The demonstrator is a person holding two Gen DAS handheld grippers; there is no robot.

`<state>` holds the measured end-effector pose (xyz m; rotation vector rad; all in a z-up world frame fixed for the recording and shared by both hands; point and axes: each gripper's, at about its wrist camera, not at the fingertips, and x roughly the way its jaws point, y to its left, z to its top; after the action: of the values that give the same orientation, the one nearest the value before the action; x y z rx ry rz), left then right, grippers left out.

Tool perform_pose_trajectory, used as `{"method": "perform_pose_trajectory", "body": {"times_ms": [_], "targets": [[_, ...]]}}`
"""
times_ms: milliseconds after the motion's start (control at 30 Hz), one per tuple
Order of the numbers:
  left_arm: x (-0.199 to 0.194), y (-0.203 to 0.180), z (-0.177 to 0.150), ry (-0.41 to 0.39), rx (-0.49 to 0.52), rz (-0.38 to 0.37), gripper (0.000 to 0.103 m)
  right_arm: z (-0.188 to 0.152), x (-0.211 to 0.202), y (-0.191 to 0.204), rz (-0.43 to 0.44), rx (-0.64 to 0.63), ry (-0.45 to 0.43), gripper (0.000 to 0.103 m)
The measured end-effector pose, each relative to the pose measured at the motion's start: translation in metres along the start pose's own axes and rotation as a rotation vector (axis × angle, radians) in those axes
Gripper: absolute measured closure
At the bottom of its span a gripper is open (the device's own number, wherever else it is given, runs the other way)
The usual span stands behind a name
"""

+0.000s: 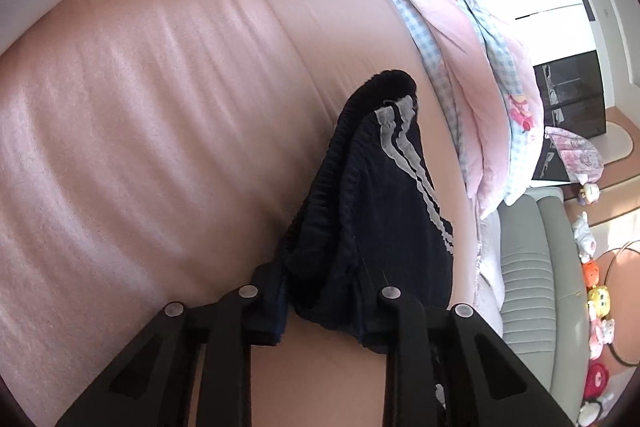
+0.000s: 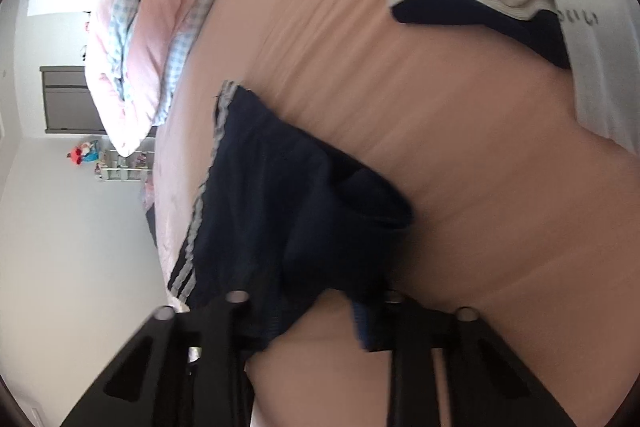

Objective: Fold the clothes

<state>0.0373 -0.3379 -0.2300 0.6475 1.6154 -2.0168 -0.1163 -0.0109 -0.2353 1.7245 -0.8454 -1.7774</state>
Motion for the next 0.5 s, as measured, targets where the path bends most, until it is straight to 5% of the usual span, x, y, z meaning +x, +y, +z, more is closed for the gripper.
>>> {"method": "perform_pose_trajectory", "body": {"times_ms": [100, 233, 500], "targets": [[-0.002, -0.005, -0.004, -0.009, 0.037, 0.024, 0.083, 0.005, 0.001, -0.021, 0.111, 0.106, 0.041, 0.099], [-0.002, -0.026, -0.016, -0.039, 0.153, 0.115, 0.083, 0.006, 0.0, -0.026, 0.146, 0.109, 0.068, 0.099], [-0.006, -0.014, -0.009, -0.009, 0.082, 0.035, 0.084, -0.004, -0.005, -0.002, 0.009, -0.083, 0.041, 0.098]]}}
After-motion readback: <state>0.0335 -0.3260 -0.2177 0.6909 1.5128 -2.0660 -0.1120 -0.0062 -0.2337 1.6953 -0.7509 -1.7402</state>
